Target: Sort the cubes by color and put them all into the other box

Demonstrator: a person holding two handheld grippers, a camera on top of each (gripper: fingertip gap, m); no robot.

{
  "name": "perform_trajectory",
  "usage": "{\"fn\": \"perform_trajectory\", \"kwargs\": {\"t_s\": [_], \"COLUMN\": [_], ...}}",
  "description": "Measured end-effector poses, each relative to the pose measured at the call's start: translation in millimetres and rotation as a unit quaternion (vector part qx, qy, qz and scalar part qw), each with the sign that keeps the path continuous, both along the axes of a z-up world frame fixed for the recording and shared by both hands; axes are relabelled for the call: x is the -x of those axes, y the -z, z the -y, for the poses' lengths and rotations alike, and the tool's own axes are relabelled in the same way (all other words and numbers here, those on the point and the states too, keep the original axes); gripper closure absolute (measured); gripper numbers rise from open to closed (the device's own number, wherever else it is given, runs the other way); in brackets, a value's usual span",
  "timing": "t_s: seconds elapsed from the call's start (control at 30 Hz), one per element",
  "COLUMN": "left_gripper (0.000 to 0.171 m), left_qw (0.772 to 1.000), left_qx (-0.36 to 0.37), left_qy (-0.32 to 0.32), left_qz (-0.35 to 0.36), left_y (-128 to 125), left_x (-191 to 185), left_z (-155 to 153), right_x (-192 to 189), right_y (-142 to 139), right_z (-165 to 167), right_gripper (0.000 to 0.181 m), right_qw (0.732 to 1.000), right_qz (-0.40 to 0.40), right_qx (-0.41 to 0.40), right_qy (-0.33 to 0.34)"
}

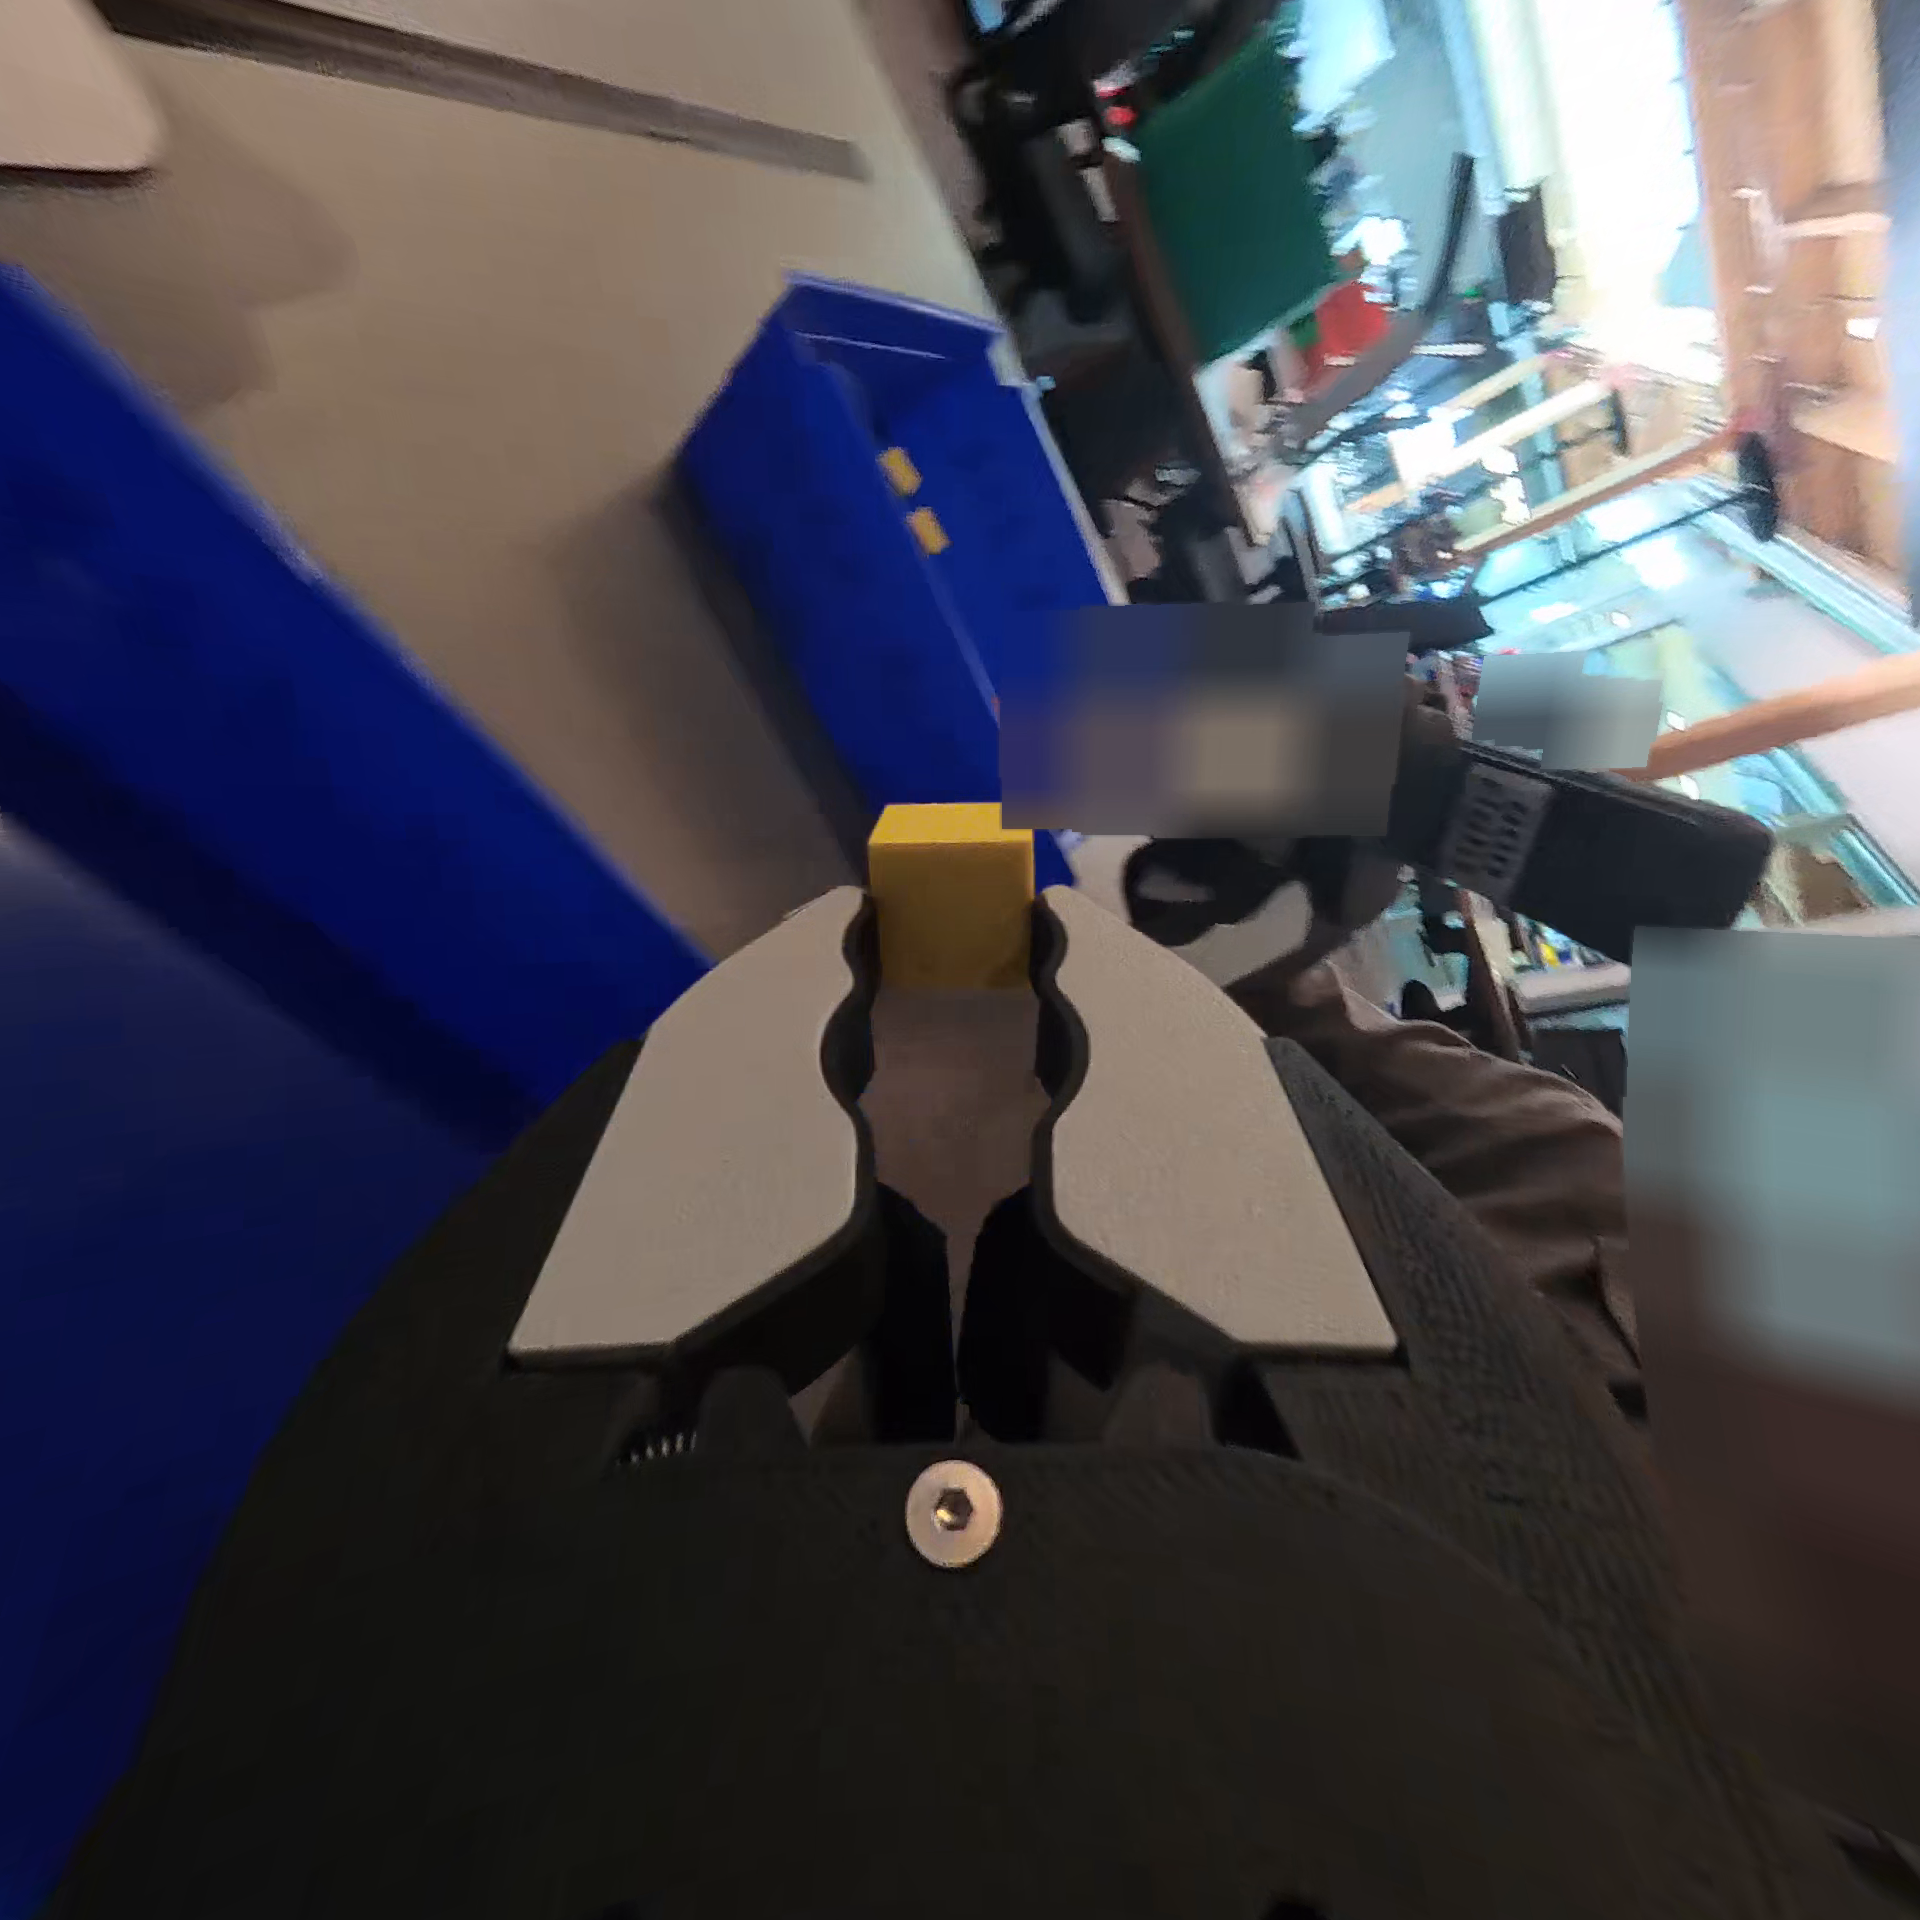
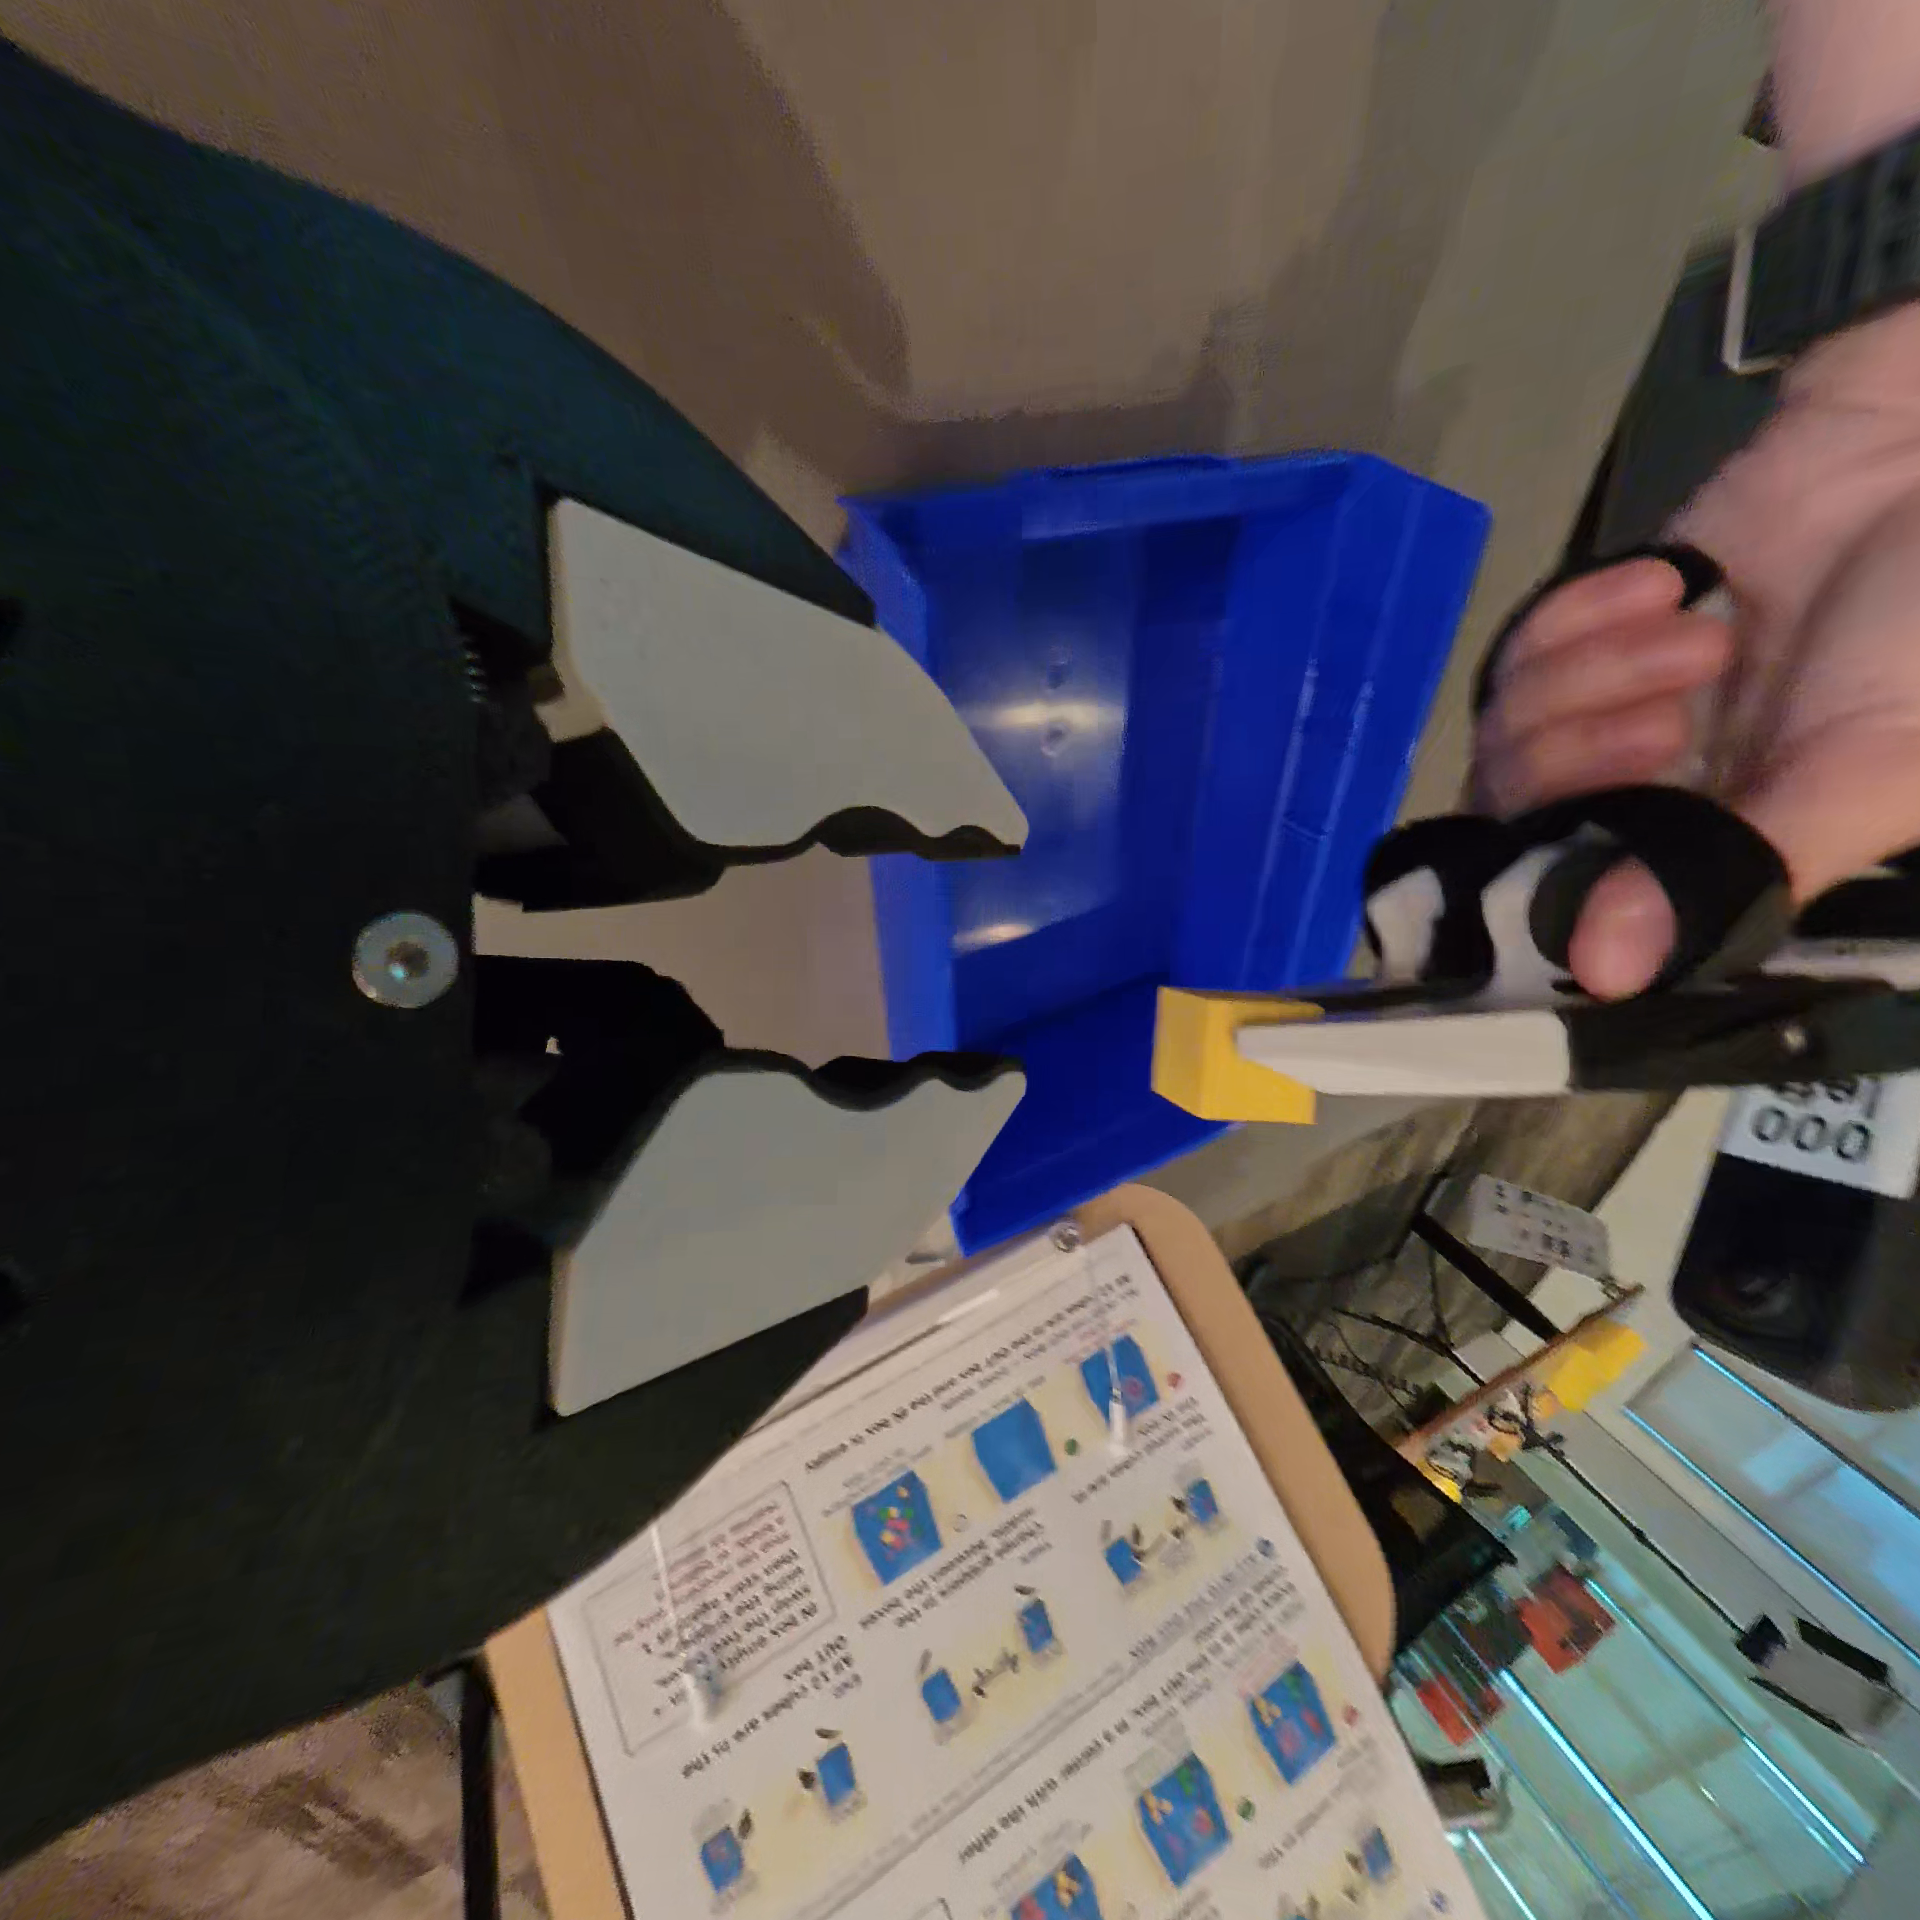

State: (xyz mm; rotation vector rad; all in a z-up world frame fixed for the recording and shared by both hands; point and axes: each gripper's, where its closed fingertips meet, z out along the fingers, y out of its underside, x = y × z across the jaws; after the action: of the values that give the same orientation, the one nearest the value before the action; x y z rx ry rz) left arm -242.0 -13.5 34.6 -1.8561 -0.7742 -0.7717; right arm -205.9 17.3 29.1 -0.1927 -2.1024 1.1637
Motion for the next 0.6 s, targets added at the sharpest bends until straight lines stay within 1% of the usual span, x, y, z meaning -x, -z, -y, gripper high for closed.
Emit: {"fn": "perform_trajectory", "kwargs": {"t_s": [0.07, 0.13, 0.2, 0.37, 0.4, 0.5, 0.57, 0.6], "left_gripper": [0.144, 0.144, 0.144, 0.143, 0.143, 0.143, 0.142, 0.138], "left_qw": [0.999, 0.997, 0.997, 0.994, 0.994, 0.993, 0.993, 0.992], "left_qx": [-0.031, -0.054, -0.058, -0.079, -0.078, -0.083, -0.092, -0.102], "left_qy": [0.023, 0.045, 0.058, 0.077, 0.078, 0.080, 0.077, 0.078], "left_qz": [-0.004, -0.004, -0.008, -0.003, -0.004, -0.001, 0.001, 0.004], "left_y": [-9.7, -15.6, -15.6, -18.6, -17.6, -16.8, -18.1, -20.8], "left_x": [-19.6, -36.1, -45.6, -56.3, -57.0, -57.4, -58.2, -59.7], "left_z": [-4.8, -9.1, -11.7, -17.0, -17.8, -18.5, -20.4, -21.7], "right_x": [-0.2, -0.1, -0.1, -1.2, 0.0, -0.3, -0.7, -1.6], "right_y": [-10.9, -16.1, -18.2, -16.3, -16.3, -15.0, -15.5, -15.7], "right_z": [10.0, 16.5, 20.3, 27.4, 26.7, 25.8, 24.1, 22.6], "right_gripper": [0.146, 0.146, 0.146, 0.148, 0.152, 0.153, 0.153, 0.153], "right_qw": [1.000, 1.000, 0.999, 0.999, 0.999, 0.999, 0.998, 0.998], "right_qz": [-0.015, -0.023, -0.032, -0.034, -0.037, -0.030, -0.040, -0.042], "right_qx": [0.010, 0.005, -0.005, -0.020, -0.022, -0.027, -0.037, -0.040], "right_qy": [-0.001, 0.002, 0.006, 0.005, 0.011, 0.014, 0.016, 0.017]}}
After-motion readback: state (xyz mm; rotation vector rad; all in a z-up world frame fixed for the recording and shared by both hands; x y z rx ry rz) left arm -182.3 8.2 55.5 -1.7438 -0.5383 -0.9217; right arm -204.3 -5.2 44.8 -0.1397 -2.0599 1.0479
